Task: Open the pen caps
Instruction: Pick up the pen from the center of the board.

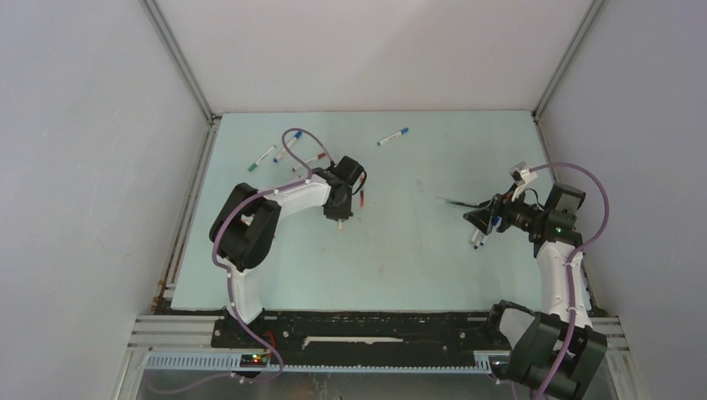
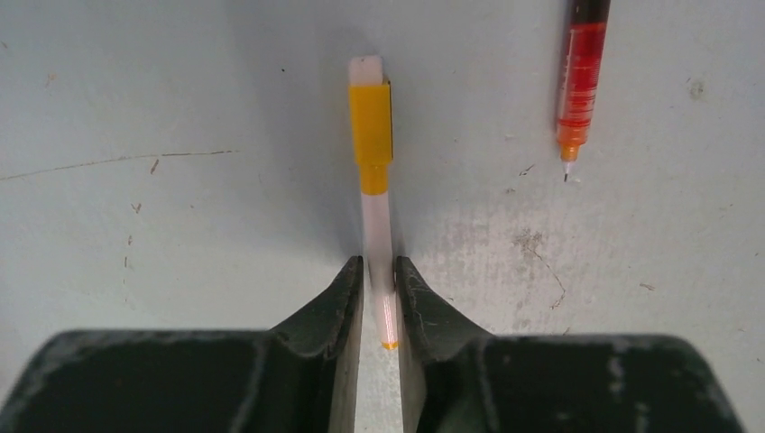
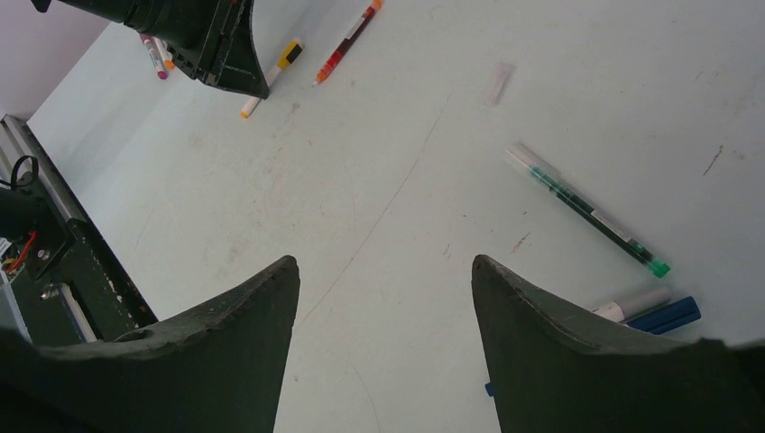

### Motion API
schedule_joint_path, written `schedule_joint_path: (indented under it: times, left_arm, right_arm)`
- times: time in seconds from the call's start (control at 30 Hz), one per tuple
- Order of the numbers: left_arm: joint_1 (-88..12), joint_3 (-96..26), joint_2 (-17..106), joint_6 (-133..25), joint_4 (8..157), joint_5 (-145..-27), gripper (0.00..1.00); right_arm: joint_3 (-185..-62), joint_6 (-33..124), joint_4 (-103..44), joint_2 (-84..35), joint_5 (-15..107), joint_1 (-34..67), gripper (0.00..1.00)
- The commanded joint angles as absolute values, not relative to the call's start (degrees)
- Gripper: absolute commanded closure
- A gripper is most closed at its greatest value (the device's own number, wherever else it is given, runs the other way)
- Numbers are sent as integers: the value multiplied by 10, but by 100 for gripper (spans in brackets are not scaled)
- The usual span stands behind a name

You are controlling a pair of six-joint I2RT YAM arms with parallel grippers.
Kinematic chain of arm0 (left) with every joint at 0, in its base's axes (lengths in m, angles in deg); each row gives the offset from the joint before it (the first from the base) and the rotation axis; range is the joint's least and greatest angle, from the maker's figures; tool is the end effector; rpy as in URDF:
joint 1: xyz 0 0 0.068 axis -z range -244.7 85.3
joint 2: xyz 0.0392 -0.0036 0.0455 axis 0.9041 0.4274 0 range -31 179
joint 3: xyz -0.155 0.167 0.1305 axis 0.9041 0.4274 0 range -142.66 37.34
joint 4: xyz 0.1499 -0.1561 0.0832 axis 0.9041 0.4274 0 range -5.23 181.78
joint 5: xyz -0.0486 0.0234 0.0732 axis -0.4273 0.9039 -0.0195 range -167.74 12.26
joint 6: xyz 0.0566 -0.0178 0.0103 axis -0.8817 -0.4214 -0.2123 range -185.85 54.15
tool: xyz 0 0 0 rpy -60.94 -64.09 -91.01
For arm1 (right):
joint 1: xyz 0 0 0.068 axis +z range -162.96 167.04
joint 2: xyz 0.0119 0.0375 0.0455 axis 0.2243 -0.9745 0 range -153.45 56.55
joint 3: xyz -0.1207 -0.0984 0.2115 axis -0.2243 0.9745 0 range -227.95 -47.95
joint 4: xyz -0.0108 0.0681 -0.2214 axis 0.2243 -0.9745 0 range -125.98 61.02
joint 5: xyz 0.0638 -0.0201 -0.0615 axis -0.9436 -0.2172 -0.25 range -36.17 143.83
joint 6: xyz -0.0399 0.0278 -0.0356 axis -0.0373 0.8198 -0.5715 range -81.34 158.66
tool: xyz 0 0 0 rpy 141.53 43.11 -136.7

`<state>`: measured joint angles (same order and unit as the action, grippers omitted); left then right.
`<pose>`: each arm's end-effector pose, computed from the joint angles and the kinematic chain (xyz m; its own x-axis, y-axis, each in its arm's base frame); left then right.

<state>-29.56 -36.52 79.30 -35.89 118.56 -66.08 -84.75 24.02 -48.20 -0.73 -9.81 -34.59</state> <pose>0.2954 -0.1969 0.1621 -0.9202 0.0496 -0.3882 0.0556 0.9984 -0.0042 0.1781 -0.0277 0.2485 -0.4541 0.0592 -0.8890 -0.6117 0.7048 0.3594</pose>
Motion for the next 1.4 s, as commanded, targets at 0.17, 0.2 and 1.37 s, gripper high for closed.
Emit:
schedule_joint_path:
  times: [0.17,0.2,1.37]
  left_arm:
    - [-295,-372,784,-359,1188,-661,90]
    - [-295,-369,780,-358,1186,-659,91]
    - [-90,-41,294,-254,509,-834,100]
  right_arm:
    - [-864,230,-483,5,-114,-351,28]
    - [-865,229,-484,6,-116,-352,28]
    - [-1068,378,-615,47,-300,-153,22]
